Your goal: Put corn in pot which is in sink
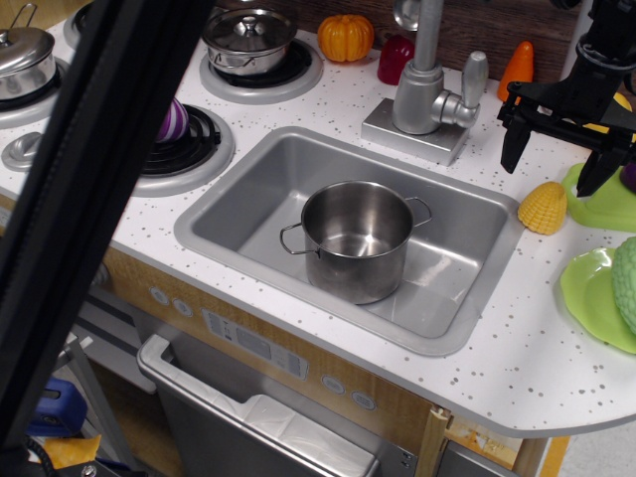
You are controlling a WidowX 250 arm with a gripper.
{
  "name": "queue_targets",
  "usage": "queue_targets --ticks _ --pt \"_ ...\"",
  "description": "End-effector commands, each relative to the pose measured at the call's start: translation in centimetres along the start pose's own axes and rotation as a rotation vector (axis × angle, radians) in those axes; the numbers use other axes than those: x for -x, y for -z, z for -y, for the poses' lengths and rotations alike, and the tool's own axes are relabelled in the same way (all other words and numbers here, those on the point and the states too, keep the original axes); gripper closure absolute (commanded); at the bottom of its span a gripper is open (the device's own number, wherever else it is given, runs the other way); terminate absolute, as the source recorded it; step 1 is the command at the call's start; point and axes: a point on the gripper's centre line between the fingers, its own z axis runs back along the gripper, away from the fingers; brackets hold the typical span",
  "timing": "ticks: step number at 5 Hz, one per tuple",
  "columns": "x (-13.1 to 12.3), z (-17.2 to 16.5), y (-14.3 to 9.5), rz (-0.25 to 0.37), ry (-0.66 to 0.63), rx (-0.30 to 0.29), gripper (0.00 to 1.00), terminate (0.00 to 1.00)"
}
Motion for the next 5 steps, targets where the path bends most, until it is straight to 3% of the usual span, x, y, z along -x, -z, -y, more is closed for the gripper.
queue_targets --ticks 1,4,5 --pt "0.0 0.0 0.0 0.0 0.0 0.0 0.0 0.0" --pt "-1.2 -0.3 1.8 0.076 0.041 0.002 0.0 0.0" --pt "-1.4 -0.5 2.1 0.086 0.038 0.001 1.0 0.0"
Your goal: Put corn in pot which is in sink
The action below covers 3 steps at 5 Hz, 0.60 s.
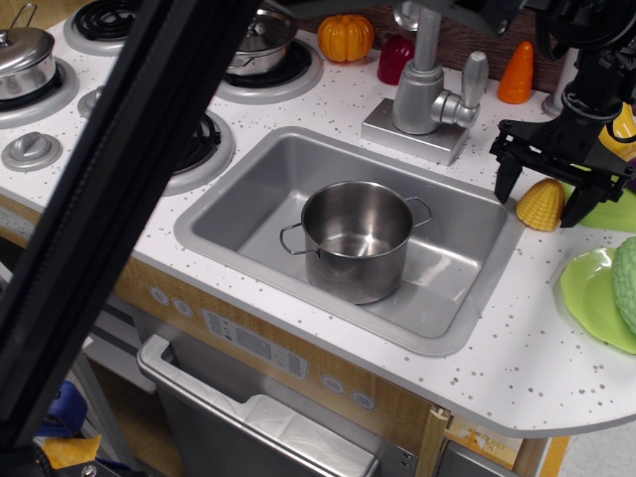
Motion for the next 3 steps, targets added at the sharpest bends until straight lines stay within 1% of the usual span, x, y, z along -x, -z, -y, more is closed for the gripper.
queue_targets --ticks 1,2,3 --pt "-1.1 -0.4 -1.7 0.054 -0.008 0.014 1.0 0.0" --pt "-1.0 -0.6 -1.8 0.054 -0.008 0.009 1.0 0.0" --pt "-0.5 -1.7 -3.7 0.019 0.009 -0.022 1.0 0.0"
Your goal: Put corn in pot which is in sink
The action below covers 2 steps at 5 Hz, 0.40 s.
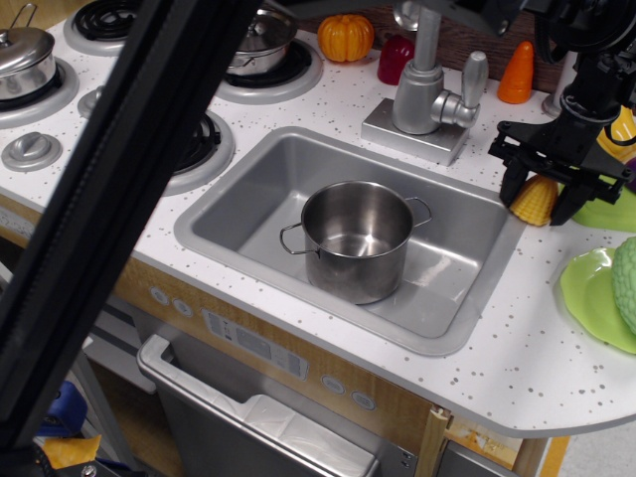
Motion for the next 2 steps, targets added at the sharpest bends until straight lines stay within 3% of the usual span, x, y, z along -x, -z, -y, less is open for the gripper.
queue_targets --ticks 1,2 --pt "0.0 -3.0 -5.8 0.03 0.027 -0.039 1.0 0.0" --pt "0.8 -5.9 -7.3 0.014 0.055 -0.051 1.0 0.0"
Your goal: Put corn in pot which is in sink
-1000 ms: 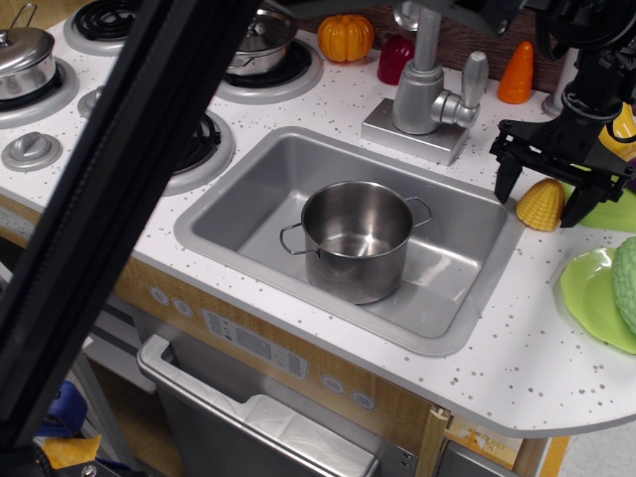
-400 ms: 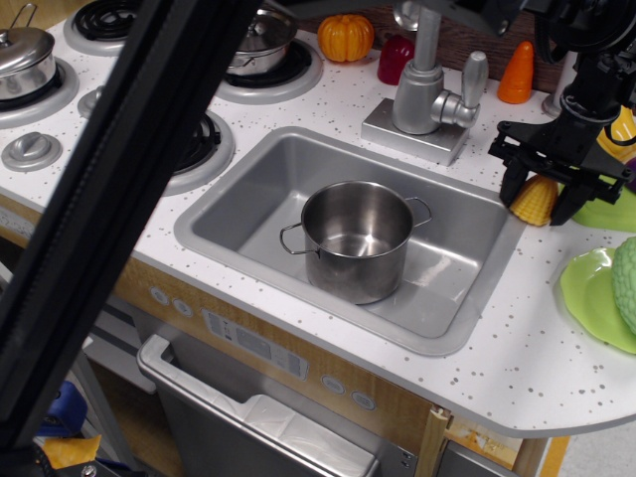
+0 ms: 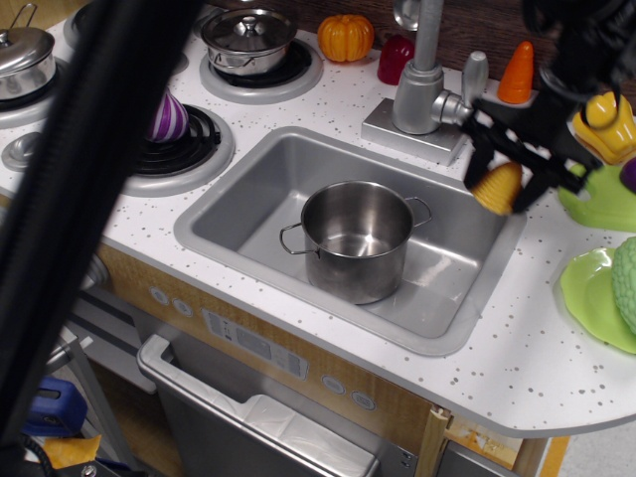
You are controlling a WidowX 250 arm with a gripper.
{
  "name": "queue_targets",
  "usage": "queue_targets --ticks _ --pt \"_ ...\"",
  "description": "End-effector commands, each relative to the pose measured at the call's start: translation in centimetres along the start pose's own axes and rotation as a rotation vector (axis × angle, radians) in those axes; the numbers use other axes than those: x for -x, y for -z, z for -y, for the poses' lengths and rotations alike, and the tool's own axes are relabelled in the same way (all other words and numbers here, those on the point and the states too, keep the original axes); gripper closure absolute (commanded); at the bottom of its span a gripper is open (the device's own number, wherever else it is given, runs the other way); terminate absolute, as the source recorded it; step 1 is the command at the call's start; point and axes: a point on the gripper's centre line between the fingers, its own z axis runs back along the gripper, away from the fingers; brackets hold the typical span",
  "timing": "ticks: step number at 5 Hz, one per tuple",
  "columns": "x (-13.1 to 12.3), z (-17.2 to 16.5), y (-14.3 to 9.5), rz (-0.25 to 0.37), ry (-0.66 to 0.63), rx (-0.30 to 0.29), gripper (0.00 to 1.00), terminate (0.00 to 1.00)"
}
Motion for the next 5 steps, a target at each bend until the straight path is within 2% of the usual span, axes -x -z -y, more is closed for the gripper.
queue_targets --ticks 1,3,4,5 --pt "1.0 -5.5 -4.8 0.088 0.006 0.034 1.0 0.0" --pt "3.9 -8.9 -4.1 0.101 -0.001 0.041 1.0 0.0" --pt "4.8 -9.1 -2.6 0.093 -0.037 0.067 1.0 0.0" --pt "5.0 -8.9 -1.7 0.113 -0.037 0.062 1.0 1.0"
